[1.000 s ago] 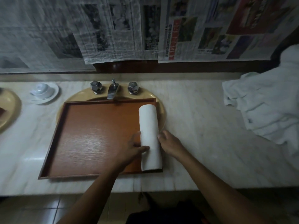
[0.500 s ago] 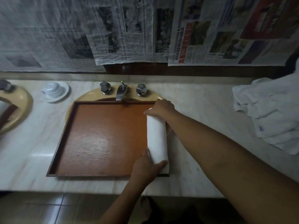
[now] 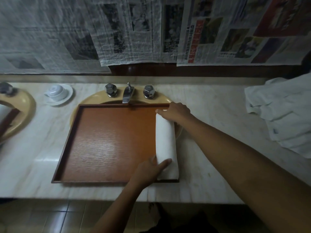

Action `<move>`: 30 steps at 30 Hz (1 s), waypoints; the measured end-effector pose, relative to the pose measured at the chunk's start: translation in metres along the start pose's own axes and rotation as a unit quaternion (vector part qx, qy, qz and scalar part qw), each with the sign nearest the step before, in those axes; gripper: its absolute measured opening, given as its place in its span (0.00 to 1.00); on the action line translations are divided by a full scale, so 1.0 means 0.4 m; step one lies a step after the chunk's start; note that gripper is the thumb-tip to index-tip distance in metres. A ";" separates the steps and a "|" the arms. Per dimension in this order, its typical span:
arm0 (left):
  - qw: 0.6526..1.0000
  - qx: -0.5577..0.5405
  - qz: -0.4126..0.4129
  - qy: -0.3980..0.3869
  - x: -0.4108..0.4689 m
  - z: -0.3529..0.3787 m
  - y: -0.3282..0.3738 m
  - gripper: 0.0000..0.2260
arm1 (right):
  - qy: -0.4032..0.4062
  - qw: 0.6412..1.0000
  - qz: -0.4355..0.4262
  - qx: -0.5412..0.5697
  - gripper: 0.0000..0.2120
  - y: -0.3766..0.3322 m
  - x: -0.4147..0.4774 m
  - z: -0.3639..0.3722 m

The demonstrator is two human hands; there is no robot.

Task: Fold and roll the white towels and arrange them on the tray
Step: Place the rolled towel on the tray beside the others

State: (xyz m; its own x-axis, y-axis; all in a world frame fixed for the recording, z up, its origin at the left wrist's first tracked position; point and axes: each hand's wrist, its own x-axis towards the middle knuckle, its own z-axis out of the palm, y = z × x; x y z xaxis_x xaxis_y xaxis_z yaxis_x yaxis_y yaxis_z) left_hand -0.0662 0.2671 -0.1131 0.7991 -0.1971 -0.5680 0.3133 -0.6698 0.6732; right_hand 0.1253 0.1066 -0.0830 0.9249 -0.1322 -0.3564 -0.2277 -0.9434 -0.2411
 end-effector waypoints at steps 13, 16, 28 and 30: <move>0.975 0.046 0.149 0.158 0.059 -0.127 0.096 0.16 | 0.098 0.977 0.024 0.188 0.09 0.353 -0.244 -0.017; 0.967 0.024 0.186 0.173 0.070 -0.118 0.167 0.12 | 0.134 0.964 0.025 0.227 0.07 0.418 -0.305 -0.039; 0.938 0.028 0.309 0.157 0.144 0.124 0.581 0.08 | 0.330 0.907 0.011 0.261 0.07 0.805 -0.409 -0.217; 0.935 0.024 0.322 0.150 0.161 0.187 0.660 0.07 | 0.352 0.902 0.017 0.249 0.08 0.898 -0.400 -0.265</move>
State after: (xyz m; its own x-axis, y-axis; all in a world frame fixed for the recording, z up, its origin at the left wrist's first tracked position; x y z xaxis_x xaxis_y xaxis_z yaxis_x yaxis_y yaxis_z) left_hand 0.0298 0.0241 -0.0074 0.9243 -0.3655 0.1097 -0.2990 -0.5149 0.8034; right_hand -0.0724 -0.2435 -0.0170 0.8390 -0.4842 0.2485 -0.2062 -0.7053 -0.6783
